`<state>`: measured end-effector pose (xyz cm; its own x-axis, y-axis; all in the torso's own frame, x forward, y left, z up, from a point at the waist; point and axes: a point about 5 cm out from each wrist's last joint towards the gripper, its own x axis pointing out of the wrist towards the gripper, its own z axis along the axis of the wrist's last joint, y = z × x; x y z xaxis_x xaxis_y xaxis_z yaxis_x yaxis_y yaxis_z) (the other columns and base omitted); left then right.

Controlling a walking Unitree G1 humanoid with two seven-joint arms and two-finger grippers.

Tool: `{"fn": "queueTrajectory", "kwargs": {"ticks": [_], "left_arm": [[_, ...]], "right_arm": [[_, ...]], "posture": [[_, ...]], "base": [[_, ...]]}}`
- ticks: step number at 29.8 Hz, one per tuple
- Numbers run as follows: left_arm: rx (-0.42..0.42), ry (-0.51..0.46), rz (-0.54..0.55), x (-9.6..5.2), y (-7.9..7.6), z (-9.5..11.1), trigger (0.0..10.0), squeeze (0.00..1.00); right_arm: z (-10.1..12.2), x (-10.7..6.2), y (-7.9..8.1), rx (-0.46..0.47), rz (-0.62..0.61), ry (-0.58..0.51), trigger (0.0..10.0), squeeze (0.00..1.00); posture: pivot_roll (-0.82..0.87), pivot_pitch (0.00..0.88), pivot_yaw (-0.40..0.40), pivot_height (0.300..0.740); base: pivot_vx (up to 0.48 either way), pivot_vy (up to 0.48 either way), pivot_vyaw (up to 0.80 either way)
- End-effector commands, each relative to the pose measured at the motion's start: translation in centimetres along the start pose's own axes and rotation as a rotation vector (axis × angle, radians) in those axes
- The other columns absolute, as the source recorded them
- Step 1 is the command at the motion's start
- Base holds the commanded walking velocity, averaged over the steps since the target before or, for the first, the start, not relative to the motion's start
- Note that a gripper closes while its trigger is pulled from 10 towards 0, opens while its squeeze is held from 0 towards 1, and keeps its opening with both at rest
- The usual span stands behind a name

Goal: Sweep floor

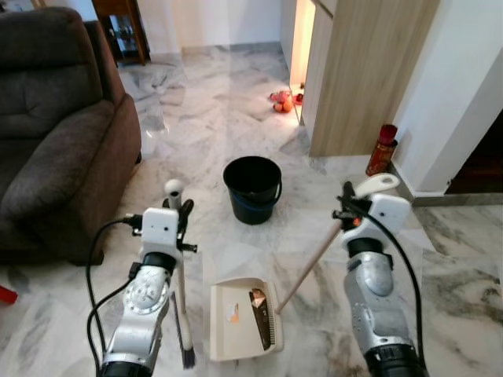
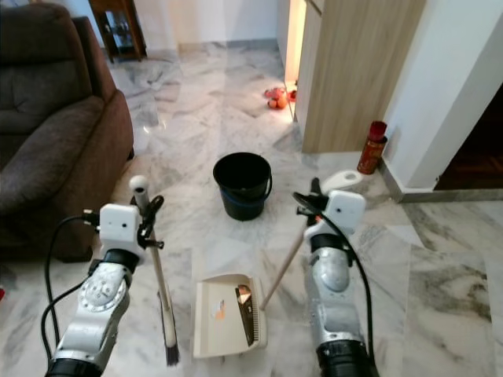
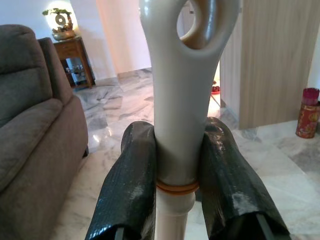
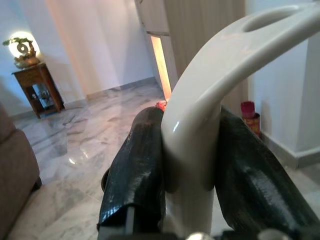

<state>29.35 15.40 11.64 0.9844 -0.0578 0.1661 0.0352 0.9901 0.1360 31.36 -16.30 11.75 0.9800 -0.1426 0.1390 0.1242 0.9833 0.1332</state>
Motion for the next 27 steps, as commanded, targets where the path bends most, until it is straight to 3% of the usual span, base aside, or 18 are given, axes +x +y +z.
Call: {"fn": "queueTrajectory", "kwargs": {"ticks": [1,6,11,27], "left_arm": [[0.014,-0.058,0.017,0.35,0.47,1.30,10.0,0.00],[0.015,-0.057,0.024,0.31,0.53,1.26,10.0,0.00],[0.019,-0.054,0.024,0.23,0.50,1.17,10.0,0.00],[0.019,-0.052,0.025,0.28,0.46,1.11,10.0,0.00]], "right_arm": [[1.00,0.44,0.66,0.015,0.019,-0.039,10.0,0.00],[1.10,0.44,0.82,0.001,0.035,-0.045,10.0,0.00],[1.07,0.33,0.97,0.004,0.049,-0.048,10.0,0.00],[0.90,0.34,1.04,0.006,0.061,-0.034,10.0,0.00]], "posture": [[0.11,0.000,0.022,0.740],[0.11,0.000,0.020,0.740],[0.11,0.000,0.021,0.740],[0.11,0.000,0.018,0.740]], "base": [[0.000,0.000,0.00],[0.000,0.000,0.00],[0.000,0.000,0.59],[0.000,0.000,0.00]]}}
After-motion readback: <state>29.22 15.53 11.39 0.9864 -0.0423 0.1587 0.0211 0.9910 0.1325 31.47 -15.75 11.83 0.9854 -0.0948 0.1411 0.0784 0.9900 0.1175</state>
